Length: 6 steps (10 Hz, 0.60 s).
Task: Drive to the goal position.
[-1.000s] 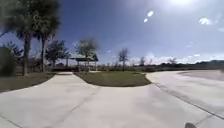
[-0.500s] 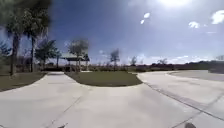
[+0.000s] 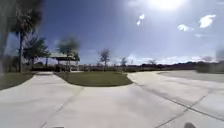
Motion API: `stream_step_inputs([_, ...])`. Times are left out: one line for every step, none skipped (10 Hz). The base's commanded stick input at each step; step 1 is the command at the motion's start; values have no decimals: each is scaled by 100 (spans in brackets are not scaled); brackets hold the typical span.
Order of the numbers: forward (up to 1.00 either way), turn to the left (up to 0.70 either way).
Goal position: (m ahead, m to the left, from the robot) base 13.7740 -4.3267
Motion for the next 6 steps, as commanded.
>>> stream_step_inputs([0,-100])
stream_step_inputs([0,-100])
stream_step_inputs([0,-100])
stream_step_inputs([0,-79])
stream_step_inputs([0,0])
stream_step_inputs([0,0])
